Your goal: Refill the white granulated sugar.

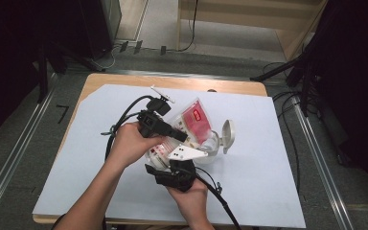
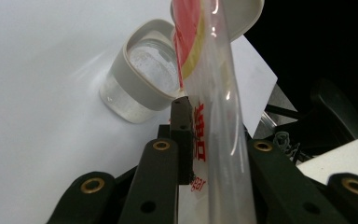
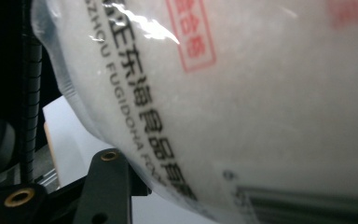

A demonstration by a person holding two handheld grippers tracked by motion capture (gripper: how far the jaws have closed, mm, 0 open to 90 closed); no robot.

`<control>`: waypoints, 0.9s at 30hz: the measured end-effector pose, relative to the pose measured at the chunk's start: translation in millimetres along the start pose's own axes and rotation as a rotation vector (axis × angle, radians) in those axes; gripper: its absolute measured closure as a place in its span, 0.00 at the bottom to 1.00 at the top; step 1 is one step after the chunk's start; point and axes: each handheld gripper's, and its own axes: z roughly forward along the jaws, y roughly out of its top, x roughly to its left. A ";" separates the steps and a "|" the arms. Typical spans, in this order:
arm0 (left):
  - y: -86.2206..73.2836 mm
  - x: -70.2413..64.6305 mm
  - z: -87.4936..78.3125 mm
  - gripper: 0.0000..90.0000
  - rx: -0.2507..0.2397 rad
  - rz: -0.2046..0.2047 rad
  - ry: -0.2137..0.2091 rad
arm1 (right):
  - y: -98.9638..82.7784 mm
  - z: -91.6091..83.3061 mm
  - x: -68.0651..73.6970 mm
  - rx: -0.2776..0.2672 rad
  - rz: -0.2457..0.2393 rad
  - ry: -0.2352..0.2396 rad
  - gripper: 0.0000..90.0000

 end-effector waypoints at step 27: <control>0.7 -10.5 -7.0 0.85 -0.021 0.041 0.027 | 9.3 -5.9 2.2 -0.016 0.008 0.029 0.64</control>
